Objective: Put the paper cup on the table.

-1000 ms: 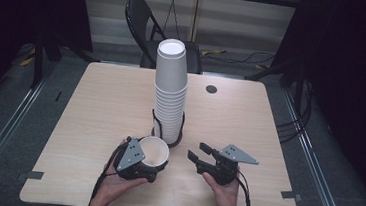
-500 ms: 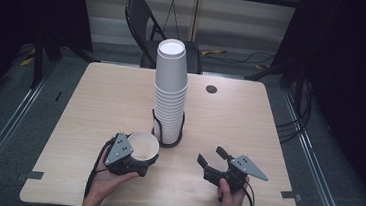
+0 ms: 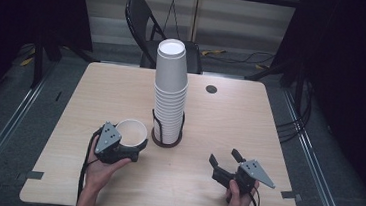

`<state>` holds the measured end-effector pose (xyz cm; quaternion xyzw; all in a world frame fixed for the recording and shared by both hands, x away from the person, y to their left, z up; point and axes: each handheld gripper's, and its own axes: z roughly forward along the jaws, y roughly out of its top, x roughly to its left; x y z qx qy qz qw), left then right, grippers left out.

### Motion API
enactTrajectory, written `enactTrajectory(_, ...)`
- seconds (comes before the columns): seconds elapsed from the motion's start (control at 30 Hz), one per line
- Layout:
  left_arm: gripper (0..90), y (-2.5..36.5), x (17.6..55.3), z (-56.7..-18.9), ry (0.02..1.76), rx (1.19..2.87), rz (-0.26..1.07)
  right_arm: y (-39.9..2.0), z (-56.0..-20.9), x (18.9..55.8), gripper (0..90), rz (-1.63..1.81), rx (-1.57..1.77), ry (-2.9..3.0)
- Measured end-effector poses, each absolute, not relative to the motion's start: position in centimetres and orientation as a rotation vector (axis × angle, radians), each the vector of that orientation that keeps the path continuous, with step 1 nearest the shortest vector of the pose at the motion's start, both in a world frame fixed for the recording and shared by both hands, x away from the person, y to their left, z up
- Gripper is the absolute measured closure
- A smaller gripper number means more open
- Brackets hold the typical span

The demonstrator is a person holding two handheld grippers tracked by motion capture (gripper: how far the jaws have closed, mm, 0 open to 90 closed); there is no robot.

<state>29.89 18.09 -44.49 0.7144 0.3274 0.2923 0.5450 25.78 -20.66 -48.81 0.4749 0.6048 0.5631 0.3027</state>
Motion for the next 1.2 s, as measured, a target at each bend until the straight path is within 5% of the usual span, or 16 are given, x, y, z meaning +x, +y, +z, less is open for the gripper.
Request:
enactTrajectory(0.57, 10.5, 19.7, 32.4, -43.0, 0.878, 1.648, 0.782, -20.5, -49.6, 25.4, 13.7, 1.433, 1.237, 1.608)
enactTrajectory(1.2, 9.9, 21.0, 35.9, -42.8, 0.882, 1.628, 0.725, -20.2, -49.6, 25.0, 13.6, 1.38, 1.225, 1.549)
